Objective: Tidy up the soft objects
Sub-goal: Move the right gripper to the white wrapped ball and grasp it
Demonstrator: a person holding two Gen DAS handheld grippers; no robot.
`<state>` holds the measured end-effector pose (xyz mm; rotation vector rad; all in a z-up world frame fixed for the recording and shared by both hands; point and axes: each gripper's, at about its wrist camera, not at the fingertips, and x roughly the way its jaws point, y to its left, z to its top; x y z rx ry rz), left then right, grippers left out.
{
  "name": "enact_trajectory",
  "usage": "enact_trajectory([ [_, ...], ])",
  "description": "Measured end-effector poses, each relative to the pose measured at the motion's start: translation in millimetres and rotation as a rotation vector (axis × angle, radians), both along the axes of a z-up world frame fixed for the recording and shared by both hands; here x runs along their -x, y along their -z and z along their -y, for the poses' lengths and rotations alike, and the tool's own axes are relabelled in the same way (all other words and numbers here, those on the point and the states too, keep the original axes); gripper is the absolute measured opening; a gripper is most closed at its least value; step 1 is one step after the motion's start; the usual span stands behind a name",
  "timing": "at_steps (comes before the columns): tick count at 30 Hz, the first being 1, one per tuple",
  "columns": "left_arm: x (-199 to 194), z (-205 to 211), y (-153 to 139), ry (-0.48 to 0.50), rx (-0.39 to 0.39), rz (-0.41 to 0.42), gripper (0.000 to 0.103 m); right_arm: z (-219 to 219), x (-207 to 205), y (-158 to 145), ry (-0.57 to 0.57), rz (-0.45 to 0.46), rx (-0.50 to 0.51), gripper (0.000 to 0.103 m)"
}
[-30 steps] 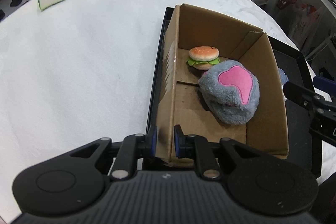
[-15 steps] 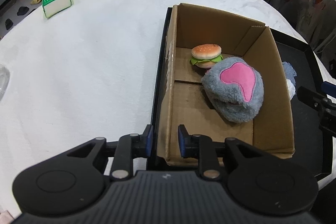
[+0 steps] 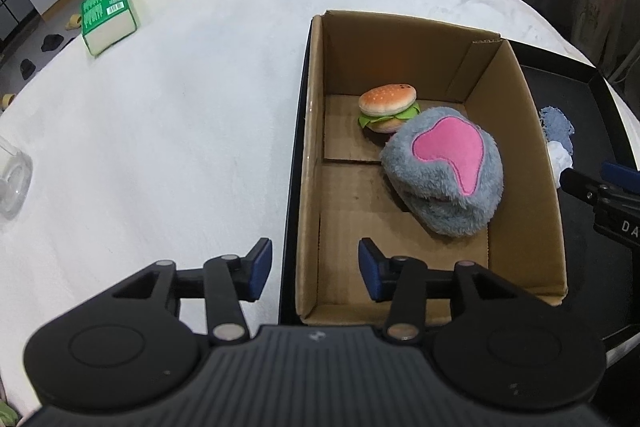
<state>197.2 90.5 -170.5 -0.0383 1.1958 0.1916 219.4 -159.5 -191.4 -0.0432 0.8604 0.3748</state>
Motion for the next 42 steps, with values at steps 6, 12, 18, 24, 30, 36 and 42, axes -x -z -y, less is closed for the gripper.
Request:
enact_trajectory([
  [6,-4,7,2,0.007,-0.036,-0.012,0.051,10,-9,18,0.01,-0.016,-0.024,0.068],
  [12,-10,18,6,0.033,-0.071,-0.037,0.054,15,-15,28,0.026,-0.035,-0.039,0.066],
  [18,-18,28,11,0.05,-0.112,-0.071,0.056,18,-19,37,0.027,-0.038,-0.038,0.066],
  [24,-24,36,14,0.058,-0.141,-0.089,0.057,18,-25,40,0.023,-0.044,-0.058,0.066],
  [30,-28,40,13,0.042,-0.149,-0.093,0.062,22,-26,44,0.028,-0.06,-0.076,0.06],
  [36,-39,50,16,0.021,-0.2,-0.143,0.063,27,-21,44,0.029,-0.081,-0.078,0.045],
  [42,-50,49,9,-0.038,-0.169,-0.158,0.064,41,-13,42,0.052,-0.108,-0.065,0.044],
])
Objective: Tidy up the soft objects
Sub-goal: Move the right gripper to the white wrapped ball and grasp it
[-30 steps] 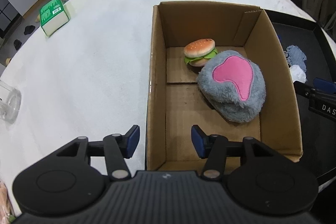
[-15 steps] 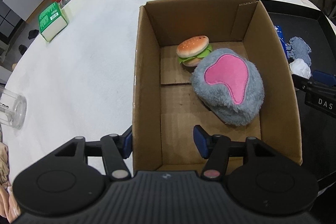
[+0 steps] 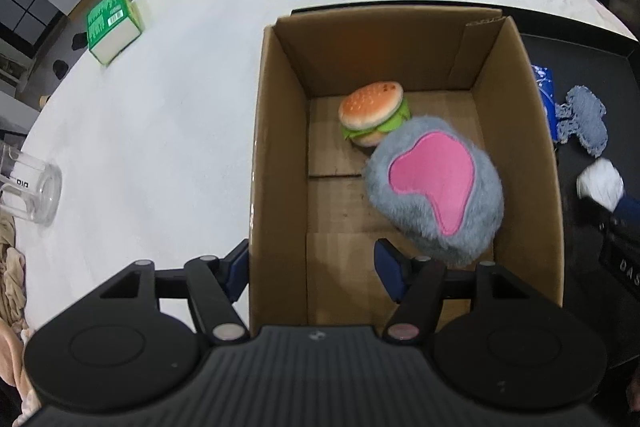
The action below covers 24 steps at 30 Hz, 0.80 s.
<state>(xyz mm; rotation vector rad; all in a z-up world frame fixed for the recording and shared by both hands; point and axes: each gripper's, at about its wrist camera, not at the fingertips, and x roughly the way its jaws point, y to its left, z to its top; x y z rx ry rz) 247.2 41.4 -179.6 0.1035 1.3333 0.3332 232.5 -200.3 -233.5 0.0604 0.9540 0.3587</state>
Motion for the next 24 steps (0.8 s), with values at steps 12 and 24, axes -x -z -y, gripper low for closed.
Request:
enact_trajectory([
  [12,-4,-1,4,0.037,-0.014,-0.002,0.064,18,4,-8,0.072,-0.053,0.044,0.044],
  [24,9,-7,0,0.075,0.049,0.043,0.063,24,16,-37,0.099,-0.01,0.11,0.044],
])
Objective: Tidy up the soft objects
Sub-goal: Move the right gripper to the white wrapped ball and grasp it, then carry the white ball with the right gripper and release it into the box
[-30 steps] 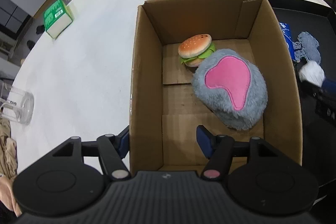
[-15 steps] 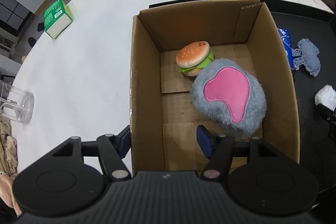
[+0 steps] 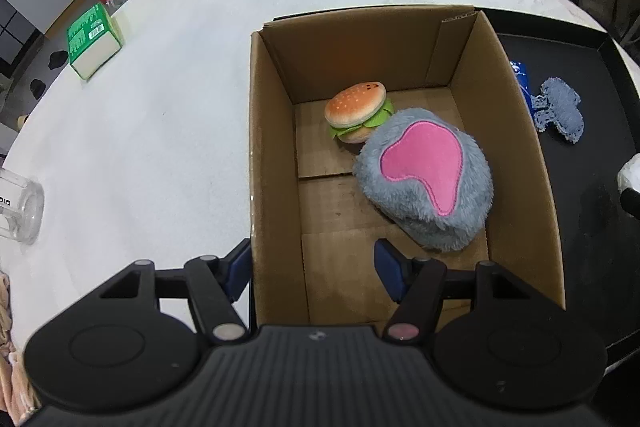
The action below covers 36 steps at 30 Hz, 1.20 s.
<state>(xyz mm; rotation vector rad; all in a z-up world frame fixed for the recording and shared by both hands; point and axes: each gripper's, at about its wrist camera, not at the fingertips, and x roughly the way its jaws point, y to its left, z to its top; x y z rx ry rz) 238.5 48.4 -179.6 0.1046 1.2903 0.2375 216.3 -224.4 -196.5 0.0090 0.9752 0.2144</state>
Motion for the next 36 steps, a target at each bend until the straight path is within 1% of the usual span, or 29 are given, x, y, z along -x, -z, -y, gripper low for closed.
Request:
enact_trajectory([
  [5,6,-4,-1,0.014,0.028,0.019,0.063,-4,8,-14,-0.001,0.023,0.03,0.044],
  [8,9,-6,-1,0.021,0.029,0.024,0.06,-7,11,-19,-0.003,0.034,0.048,0.044],
  [11,11,-9,0,0.021,0.049,0.026,0.057,-9,15,-24,0.004,0.041,0.059,0.044],
  [13,12,-13,0,0.017,0.067,0.029,0.049,-11,18,-29,0.01,0.046,0.064,0.044],
  [14,12,-15,1,0.017,0.073,0.027,0.046,-12,18,-31,0.014,0.051,0.066,0.044],
  [15,12,-16,2,0.017,0.078,0.023,0.042,-13,19,-34,0.018,0.057,0.064,0.044],
  [16,13,-17,3,0.018,0.078,0.018,0.035,-14,20,-37,0.022,0.067,0.064,0.044],
  [20,19,-27,4,0.004,0.105,0.019,0.023,-24,22,-52,0.02,0.101,0.064,0.044],
  [21,21,-30,4,-0.003,0.114,0.024,0.017,-27,22,-56,0.015,0.11,0.066,0.044],
  [23,24,-36,2,-0.016,0.141,0.042,0.009,-34,23,-64,0.005,0.128,0.068,0.044],
  [27,28,-46,0,-0.04,0.169,0.066,0.009,-49,24,-78,-0.022,0.155,0.074,0.044],
  [30,29,-50,-2,-0.048,0.176,0.075,0.009,-58,24,-88,-0.036,0.164,0.058,0.044],
  [36,33,-58,-6,-0.063,0.199,0.115,0.01,-81,25,-103,-0.081,0.205,0.08,0.044],
])
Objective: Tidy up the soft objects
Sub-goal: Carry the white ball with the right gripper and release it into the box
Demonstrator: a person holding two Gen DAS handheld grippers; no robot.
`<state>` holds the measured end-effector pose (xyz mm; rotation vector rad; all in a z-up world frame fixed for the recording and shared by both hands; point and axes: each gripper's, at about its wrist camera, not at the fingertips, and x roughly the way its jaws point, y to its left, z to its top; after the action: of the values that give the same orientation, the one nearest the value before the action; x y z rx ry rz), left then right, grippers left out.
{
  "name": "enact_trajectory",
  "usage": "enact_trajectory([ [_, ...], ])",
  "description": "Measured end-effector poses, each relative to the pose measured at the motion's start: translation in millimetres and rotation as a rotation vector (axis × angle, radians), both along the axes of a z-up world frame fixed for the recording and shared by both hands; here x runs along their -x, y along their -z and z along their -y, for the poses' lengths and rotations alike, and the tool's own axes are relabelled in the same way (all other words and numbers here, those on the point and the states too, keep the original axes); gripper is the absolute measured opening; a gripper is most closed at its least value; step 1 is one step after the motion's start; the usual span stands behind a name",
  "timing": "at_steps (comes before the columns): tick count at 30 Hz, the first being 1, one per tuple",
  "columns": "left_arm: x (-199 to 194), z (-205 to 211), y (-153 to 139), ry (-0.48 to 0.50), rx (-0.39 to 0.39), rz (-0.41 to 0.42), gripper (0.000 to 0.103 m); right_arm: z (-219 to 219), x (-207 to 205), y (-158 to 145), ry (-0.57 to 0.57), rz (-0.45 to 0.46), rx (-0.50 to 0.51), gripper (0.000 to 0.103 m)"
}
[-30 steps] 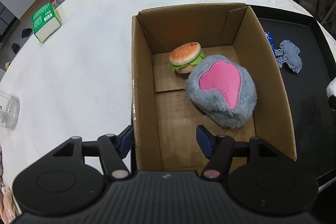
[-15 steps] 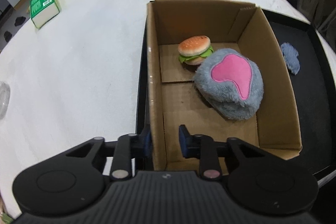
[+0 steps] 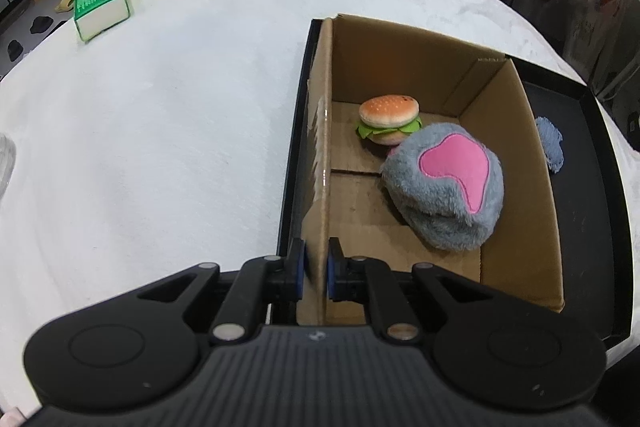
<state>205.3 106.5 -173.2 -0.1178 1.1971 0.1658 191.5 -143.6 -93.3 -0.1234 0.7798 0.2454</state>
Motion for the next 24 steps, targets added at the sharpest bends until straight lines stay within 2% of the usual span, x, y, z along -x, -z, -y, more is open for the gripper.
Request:
enact_trajectory([
  [13,8,-7,-5,-0.023,0.029,0.048,0.011,-58,1,-5,-0.113,0.017,0.0,0.044],
  [24,5,-11,-3,-0.025,0.061,0.034,0.011,-88,-14,-5,-0.167,0.02,0.042,0.045],
])
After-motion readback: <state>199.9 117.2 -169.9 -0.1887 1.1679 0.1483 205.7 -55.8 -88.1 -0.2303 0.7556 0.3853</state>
